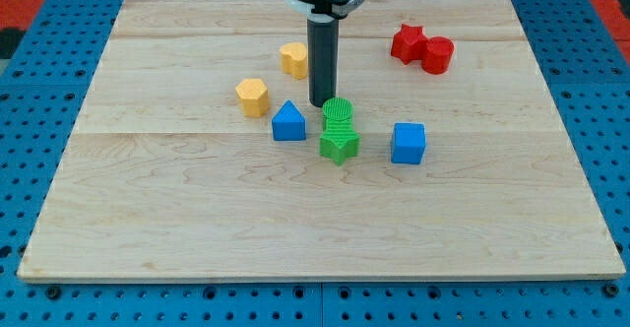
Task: Push the green circle into the green star
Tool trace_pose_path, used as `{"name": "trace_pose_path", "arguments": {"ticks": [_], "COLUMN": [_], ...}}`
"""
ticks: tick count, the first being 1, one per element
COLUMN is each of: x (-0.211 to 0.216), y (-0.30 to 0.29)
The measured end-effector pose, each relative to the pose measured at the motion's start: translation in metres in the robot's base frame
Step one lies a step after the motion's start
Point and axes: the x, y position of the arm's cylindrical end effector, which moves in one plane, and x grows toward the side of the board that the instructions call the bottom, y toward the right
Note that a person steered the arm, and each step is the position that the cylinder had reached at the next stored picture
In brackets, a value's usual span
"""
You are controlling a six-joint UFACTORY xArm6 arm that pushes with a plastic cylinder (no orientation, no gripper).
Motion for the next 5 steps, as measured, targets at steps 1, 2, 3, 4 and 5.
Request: {"name": "trace_pose_path", "arguments": {"ticks": [1, 2, 3, 4, 5], "x": [0.004, 0.006, 0.001, -0.004, -0.005], "y": [0.000, 0.000, 0.002, 0.013, 0.029]}}
